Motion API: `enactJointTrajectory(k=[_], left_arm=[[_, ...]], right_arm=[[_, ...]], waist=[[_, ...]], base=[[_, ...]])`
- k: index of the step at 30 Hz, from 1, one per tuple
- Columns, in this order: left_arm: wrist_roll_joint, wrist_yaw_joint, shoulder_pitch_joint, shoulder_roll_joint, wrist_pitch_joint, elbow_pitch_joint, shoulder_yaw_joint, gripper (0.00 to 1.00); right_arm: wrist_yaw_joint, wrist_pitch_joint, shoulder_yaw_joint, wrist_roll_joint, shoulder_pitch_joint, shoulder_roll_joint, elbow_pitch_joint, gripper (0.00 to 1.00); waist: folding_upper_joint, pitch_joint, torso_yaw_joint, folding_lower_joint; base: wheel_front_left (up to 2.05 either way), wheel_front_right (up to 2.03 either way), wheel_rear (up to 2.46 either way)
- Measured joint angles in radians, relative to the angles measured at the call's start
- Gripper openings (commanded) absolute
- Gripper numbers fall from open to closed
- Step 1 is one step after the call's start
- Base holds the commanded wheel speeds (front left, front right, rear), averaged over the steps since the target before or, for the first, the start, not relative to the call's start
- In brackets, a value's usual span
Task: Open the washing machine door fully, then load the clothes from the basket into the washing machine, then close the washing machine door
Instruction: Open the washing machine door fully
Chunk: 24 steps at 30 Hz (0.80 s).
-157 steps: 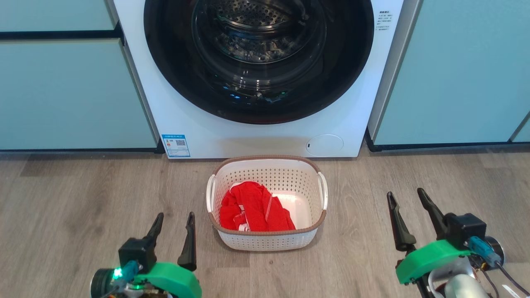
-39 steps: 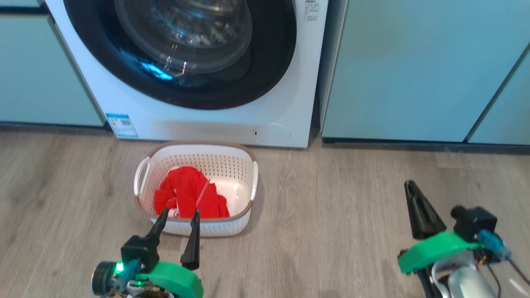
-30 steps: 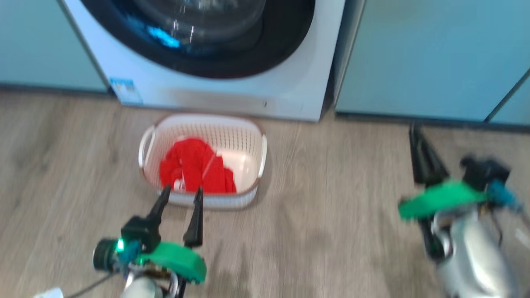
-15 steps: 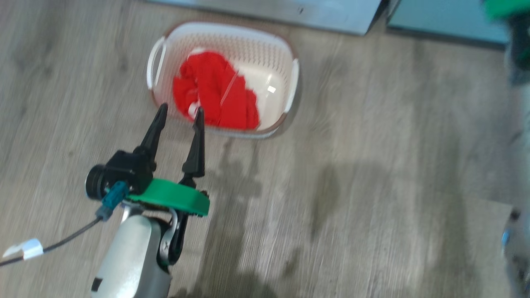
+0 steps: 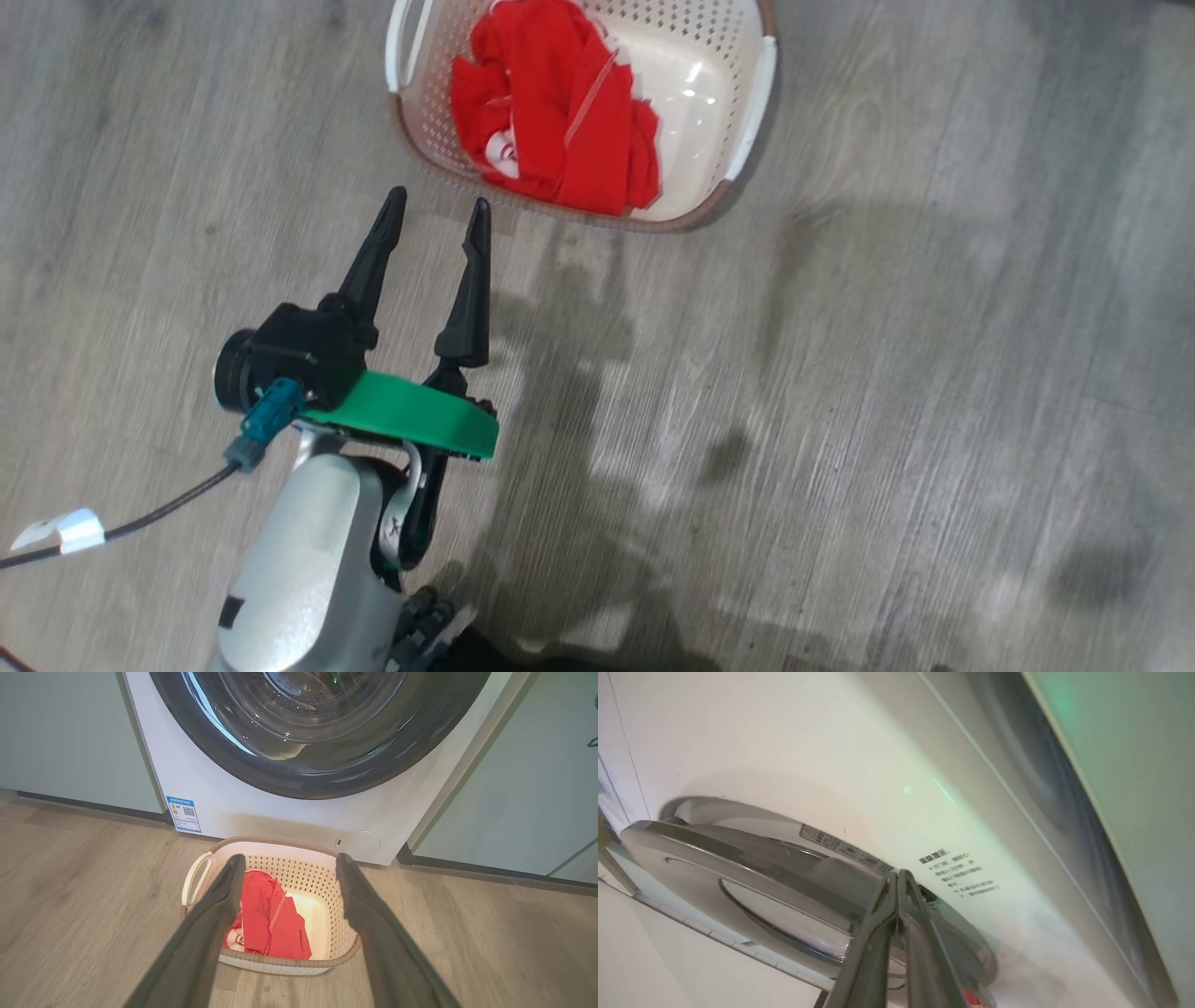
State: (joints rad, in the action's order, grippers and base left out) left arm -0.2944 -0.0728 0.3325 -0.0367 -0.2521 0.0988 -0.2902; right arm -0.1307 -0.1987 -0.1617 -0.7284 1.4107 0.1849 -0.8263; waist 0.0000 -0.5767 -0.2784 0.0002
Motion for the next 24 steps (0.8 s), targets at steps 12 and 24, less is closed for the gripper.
enactJointTrajectory(k=[12,24], left_arm=[[-0.005,-0.007,0.000,0.001,0.000,0.000,-0.017,1.00],[-0.014,-0.032,0.021,0.001,0.000,-0.026,-0.050,1.00]], right_arm=[[0.000,-0.109,-0.072,-0.074,0.176,-0.017,-0.226,0.00],[0.000,-0.120,-0.075,-0.089,0.271,0.004,-0.323,0.00]], waist=[[0.0000,-0.029,-0.031,-0.0001],[0.0000,-0.067,-0.058,-0.0001]], base=[[0.00,0.00,0.00],[0.00,0.00,0.00]])
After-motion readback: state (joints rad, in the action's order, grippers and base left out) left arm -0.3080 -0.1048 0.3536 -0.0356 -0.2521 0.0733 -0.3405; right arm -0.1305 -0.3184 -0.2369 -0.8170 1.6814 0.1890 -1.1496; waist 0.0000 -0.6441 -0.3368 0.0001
